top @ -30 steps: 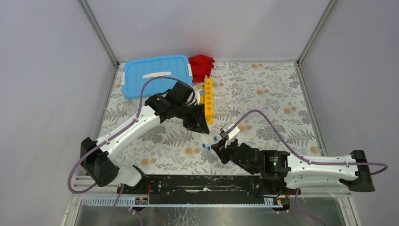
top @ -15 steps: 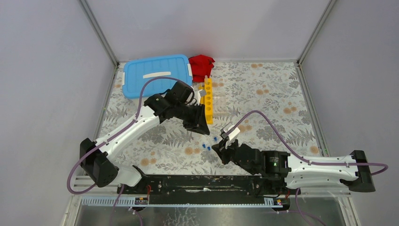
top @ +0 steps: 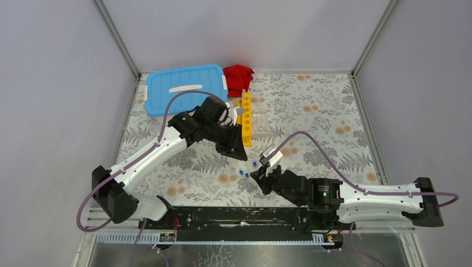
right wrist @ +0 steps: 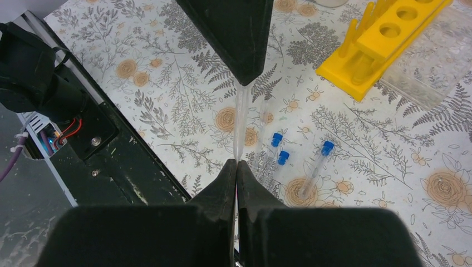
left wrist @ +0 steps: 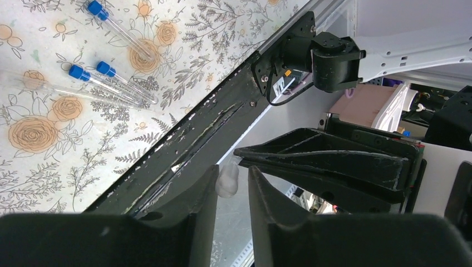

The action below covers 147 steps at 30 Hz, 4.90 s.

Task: Organize the chemistry lab equipment
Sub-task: Pick up the test tube at the center of the board, then insert the test tube into the slot of the test tube rack.

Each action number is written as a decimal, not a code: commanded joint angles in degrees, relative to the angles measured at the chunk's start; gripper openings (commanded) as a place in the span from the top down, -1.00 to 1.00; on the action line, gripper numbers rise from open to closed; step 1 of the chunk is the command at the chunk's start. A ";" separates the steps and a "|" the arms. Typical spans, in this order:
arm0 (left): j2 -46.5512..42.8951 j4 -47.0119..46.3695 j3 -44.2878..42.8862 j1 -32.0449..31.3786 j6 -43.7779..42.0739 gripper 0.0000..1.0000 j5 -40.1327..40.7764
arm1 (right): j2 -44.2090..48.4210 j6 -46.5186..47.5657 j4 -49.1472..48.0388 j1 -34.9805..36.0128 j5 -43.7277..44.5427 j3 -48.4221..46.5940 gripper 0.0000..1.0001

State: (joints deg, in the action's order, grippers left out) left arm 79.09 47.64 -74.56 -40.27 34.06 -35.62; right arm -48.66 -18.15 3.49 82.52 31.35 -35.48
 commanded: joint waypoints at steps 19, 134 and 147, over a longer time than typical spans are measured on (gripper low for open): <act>-0.28 0.88 0.46 -0.60 -1.73 0.29 -1.14 | 0.38 1.56 -2.27 0.62 -2.78 -1.24 1.00; 29.81 -16.27 -31.45 -0.05 -11.21 0.91 65.67 | 1.98 -7.26 -0.30 -0.51 37.67 9.04 -0.63; 29.27 -13.71 -31.72 -0.06 -11.05 0.91 64.65 | 1.19 -7.19 -0.67 -0.69 37.21 8.46 -0.64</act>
State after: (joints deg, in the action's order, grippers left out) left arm 109.21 33.36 -105.73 -40.45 22.96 28.49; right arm -47.68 -25.10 5.23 82.24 66.78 -26.26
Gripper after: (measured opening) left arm 0.116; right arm 0.816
